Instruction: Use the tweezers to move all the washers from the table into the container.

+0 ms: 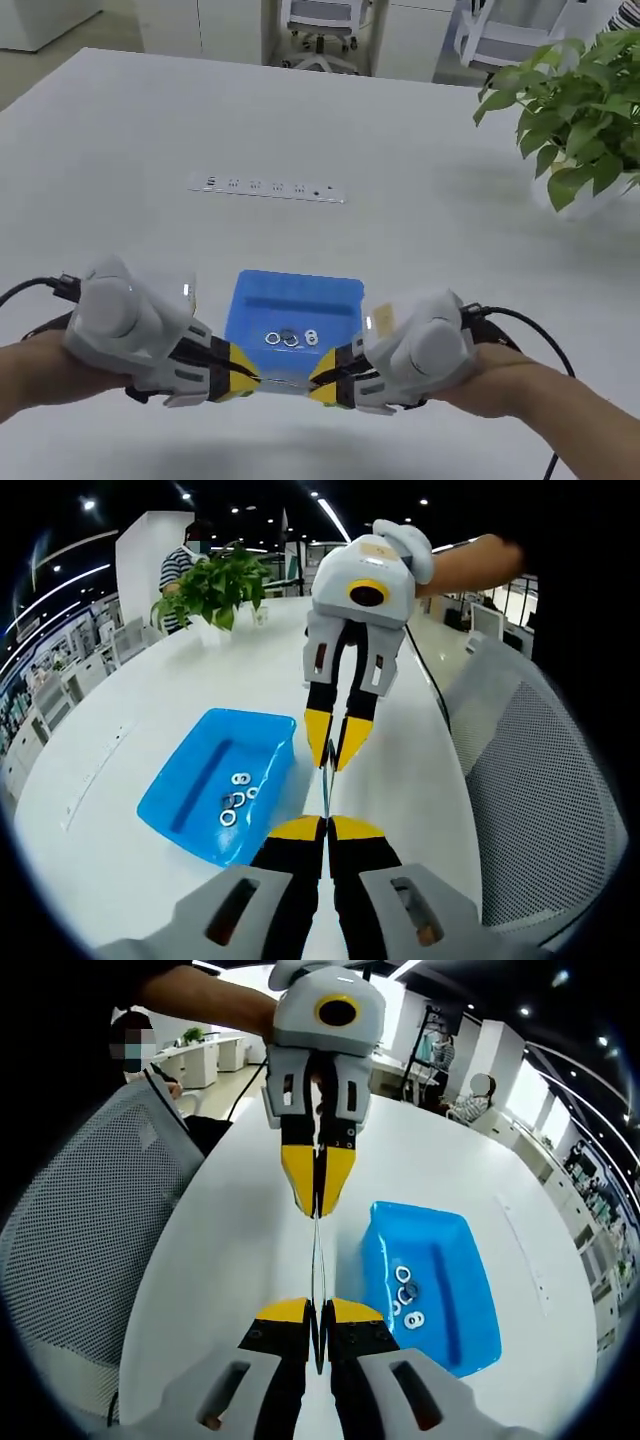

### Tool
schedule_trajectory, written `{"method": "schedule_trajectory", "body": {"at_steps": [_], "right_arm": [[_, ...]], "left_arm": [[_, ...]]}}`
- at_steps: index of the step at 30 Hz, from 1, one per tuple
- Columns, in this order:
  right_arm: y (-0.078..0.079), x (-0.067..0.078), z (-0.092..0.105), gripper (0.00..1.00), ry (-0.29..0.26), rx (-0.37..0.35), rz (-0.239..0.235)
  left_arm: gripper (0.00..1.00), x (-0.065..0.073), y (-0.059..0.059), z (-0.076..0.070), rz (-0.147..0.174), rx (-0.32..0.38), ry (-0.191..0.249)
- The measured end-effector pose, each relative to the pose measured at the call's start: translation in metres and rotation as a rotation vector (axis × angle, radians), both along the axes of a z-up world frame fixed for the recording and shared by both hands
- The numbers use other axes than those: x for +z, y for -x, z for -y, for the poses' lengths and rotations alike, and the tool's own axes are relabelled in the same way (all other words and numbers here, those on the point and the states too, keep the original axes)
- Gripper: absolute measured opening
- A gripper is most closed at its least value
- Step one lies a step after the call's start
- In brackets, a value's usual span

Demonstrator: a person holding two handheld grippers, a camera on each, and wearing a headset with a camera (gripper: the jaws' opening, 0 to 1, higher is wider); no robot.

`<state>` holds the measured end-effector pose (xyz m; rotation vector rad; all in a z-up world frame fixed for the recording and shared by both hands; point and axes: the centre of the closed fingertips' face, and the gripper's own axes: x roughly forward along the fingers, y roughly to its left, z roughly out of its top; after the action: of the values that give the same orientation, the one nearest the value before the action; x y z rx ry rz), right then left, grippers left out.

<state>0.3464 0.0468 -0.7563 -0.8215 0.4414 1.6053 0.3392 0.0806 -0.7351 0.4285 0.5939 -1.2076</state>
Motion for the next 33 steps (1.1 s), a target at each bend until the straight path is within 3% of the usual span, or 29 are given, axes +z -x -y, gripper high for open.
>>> {"method": "schedule_trajectory", "body": {"at_steps": [11,21,24,33], "right_arm": [[0.006,-0.018,-0.001,0.07,0.027,-0.021,-0.026],[0.011,-0.03,0.002,0.07,0.054,-0.021,-0.037],[0.013,-0.032,0.001,0.07,0.061,-0.015,-0.038],[0.014,-0.038,0.003,0.07,0.085,-0.013,-0.043]], "left_arm": [[0.05,-0.03,0.006,-0.004,-0.043,-0.016,-0.076],[0.05,-0.044,0.012,-0.002,-0.074,-0.024,-0.103],[0.05,-0.049,0.013,-0.003,-0.074,-0.042,-0.135],[0.05,-0.055,0.014,0.0,-0.087,-0.058,-0.161]]}}
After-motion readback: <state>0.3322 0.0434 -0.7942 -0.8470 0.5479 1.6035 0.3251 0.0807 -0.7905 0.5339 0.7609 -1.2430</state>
